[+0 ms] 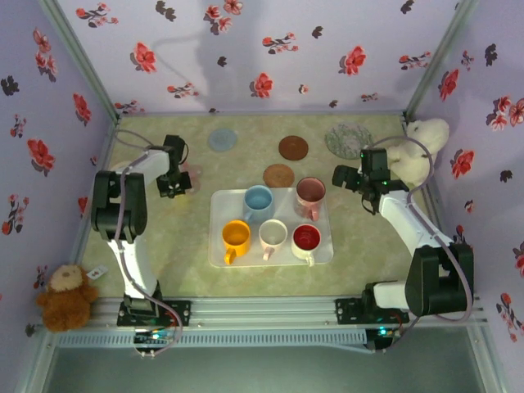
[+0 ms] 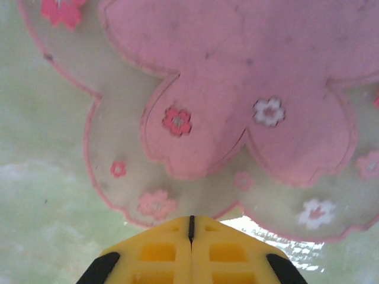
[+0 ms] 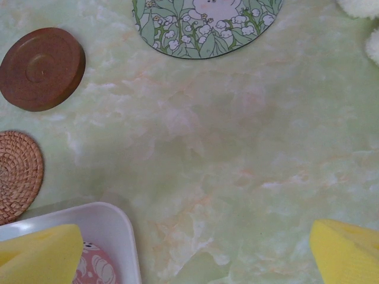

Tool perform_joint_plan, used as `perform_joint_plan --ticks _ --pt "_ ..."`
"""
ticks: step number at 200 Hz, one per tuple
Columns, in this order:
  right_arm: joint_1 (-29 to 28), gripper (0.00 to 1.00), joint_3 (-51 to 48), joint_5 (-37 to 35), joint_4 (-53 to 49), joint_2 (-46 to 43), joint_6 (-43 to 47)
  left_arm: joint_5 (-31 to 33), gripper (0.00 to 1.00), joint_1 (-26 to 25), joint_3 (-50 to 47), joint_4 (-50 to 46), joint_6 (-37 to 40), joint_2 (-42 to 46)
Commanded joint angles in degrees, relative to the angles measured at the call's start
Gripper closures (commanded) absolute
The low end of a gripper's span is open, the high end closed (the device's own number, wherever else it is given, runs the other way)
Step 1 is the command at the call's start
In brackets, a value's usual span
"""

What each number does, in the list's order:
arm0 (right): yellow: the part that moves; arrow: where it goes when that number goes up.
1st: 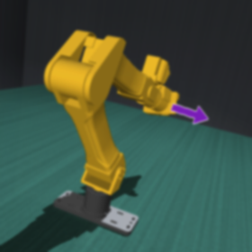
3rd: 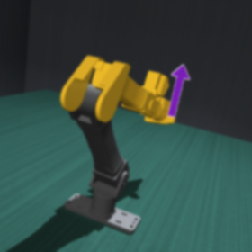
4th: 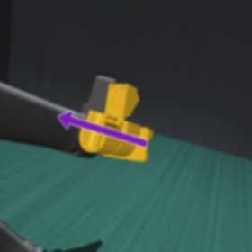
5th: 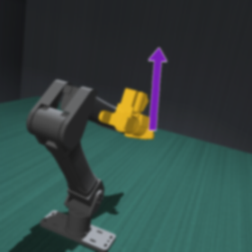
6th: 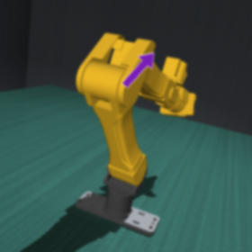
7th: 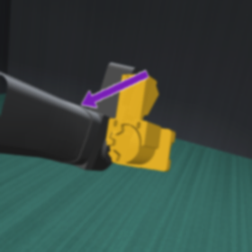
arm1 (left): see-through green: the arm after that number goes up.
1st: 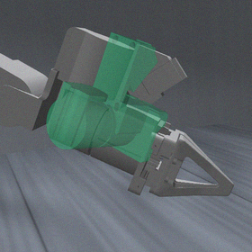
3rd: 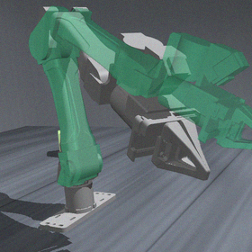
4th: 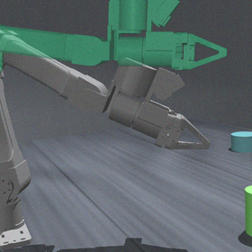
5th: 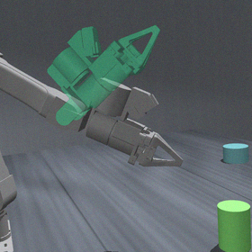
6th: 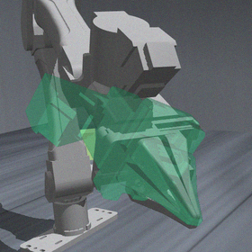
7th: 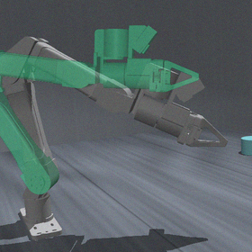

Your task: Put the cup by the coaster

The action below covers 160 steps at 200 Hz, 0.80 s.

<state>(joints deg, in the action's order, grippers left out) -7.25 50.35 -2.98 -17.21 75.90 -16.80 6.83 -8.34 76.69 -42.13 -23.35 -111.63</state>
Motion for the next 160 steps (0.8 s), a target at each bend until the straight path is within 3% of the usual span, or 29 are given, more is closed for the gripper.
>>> perform_joint_plan --ticks 1,160 --pt "-0.58 0.01 2.21 -0.53 1.37 0.87 -0.87 -0.84 1.0 0.43 -1.44 -2.46 1.29 2.94" --pt "-0.79 0.01 3.0 -1.85 0.25 0.12 -0.16 1.87 1.0 1.23 9.9 -3.57 4.01 -9.11"
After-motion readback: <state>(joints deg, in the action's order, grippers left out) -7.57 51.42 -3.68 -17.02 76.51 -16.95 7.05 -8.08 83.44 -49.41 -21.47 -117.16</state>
